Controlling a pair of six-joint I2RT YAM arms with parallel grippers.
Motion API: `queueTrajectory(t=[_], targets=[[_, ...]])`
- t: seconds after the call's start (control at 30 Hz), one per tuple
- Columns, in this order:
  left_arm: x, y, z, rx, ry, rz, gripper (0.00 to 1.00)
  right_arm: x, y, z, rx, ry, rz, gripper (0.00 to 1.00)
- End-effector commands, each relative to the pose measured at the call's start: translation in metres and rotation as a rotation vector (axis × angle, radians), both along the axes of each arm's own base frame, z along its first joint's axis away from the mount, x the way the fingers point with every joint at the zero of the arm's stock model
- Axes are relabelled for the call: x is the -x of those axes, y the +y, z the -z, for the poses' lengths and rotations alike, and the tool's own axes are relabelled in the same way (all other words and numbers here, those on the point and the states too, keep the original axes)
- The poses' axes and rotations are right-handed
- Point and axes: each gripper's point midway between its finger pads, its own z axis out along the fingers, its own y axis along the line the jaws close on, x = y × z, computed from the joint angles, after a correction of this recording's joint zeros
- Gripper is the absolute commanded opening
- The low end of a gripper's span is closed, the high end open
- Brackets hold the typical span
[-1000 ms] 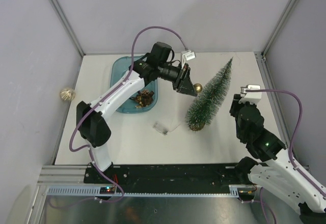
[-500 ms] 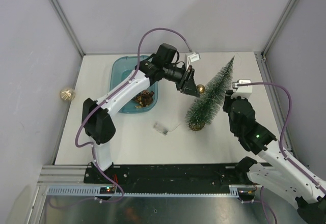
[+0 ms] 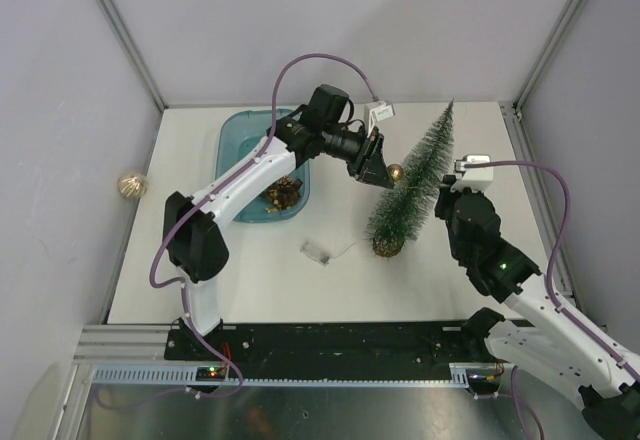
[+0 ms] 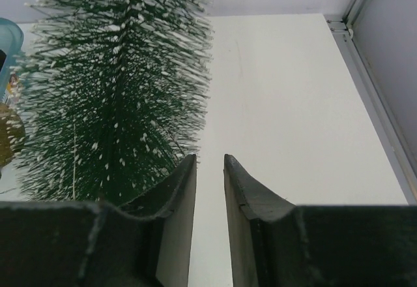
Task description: Decorate the small christmas tree
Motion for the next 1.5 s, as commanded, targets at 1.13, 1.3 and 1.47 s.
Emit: queueTrajectory(t=[1.13,1.3,1.47], targets=[[-0.005,0.018,-0.042,0.102,-0.033,-0.118,0.34,0.005,0.017,-0.002,-0.075,-0.021,-0.061,0.19],[-0.017,0.034,-0.055,0.124,-0.028,-0.155,0.34,0.006,0.015,0.000,-0.073,-0.019,-0.058,0.18],[-0.021,0.035,-0.049,0.123,-0.015,-0.163,0.33,0.007,0.012,-0.006,-0.071,-0.039,-0.049,0.18]])
